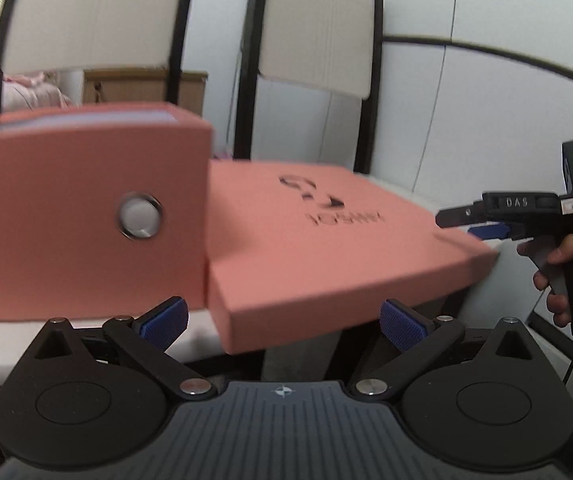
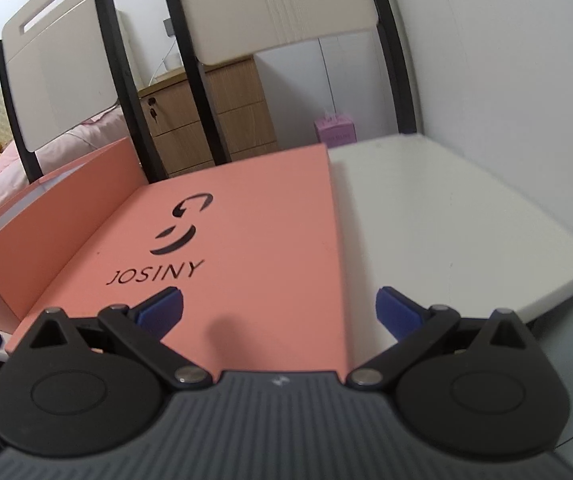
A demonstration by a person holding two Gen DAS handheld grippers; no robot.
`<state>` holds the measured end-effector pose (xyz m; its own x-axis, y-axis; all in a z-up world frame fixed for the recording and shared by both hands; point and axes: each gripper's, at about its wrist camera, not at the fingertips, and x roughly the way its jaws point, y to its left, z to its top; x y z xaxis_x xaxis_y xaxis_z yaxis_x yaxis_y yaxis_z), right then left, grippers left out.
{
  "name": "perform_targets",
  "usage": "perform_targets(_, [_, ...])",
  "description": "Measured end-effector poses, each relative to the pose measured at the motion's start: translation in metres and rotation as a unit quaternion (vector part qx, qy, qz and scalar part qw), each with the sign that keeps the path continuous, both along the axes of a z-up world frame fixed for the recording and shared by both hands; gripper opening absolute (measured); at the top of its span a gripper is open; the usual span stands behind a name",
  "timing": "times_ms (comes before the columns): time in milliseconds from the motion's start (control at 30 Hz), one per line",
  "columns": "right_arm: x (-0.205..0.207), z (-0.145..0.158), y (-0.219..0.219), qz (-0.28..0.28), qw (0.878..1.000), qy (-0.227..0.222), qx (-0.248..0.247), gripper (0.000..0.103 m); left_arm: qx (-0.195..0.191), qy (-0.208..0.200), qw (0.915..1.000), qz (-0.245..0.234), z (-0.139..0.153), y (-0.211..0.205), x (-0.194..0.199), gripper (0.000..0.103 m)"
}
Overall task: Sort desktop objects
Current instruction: 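Close the left tool and right tool on opposite edges of the lid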
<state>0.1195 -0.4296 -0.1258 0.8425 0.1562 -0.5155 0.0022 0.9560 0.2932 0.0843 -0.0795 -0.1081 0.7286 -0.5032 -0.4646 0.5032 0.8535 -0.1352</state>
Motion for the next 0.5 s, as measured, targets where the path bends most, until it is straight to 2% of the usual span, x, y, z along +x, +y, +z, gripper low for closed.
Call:
perform_targets(167, [0.0, -0.01, 0.001, 0.015, 1.0, 0.012, 0.015, 0.103, 0.009, 0.003, 0.9999, -0.004, -0.008, -0.013, 0.006, 0.103])
perform_targets(500, [-0.003, -0.006, 0.004, 0.033, 0.999, 0.018, 0.025, 0.103, 0.024, 0.008, 0.9997, 0.0, -0.009, -0.019, 0.006, 0.103])
